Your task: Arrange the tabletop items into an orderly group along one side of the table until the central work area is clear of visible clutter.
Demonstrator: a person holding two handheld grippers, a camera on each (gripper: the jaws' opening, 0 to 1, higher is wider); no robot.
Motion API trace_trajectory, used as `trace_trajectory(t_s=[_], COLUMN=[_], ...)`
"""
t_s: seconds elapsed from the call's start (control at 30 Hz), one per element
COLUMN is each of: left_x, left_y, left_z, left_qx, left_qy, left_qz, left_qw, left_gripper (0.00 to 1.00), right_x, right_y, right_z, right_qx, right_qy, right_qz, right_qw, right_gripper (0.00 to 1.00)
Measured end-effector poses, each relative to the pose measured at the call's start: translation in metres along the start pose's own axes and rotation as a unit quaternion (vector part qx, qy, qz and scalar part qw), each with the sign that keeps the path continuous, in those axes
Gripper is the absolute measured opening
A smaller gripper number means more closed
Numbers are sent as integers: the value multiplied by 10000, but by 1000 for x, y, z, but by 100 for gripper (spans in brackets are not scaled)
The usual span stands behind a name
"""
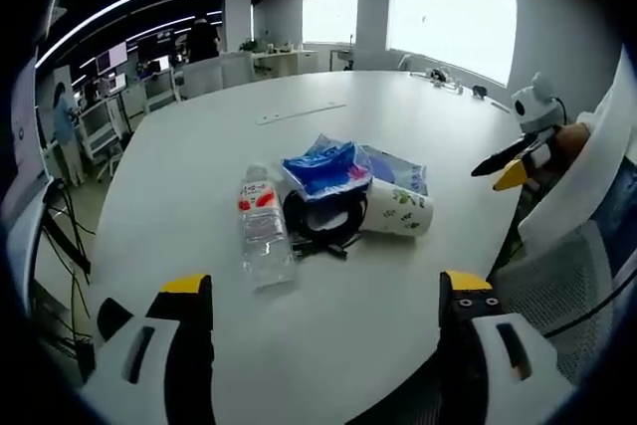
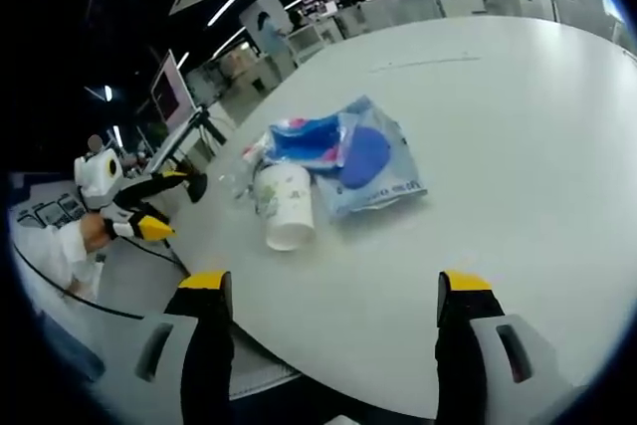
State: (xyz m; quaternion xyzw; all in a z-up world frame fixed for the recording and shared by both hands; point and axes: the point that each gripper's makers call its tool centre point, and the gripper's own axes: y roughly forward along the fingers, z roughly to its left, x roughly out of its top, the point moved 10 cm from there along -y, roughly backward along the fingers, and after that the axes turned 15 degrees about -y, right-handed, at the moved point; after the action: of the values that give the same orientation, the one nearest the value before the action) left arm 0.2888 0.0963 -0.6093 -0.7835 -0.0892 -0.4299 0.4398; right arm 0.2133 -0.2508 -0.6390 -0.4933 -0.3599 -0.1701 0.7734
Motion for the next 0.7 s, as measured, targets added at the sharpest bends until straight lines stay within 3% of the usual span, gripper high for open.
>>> trace_trajectory(t_s=[0.7], left_x=[-25], left_y=[-18], left_z=[-19], left_qx=[317], left_qy=[-419], left_qz=[-165], left_qw=[9985], left_gripper=[95], right_x=[17], right_y=[8], right_z=[-6], right_qx=[281], right_qy=[-101], right_qz=[13], right_qw=[9996], right_gripper=[80])
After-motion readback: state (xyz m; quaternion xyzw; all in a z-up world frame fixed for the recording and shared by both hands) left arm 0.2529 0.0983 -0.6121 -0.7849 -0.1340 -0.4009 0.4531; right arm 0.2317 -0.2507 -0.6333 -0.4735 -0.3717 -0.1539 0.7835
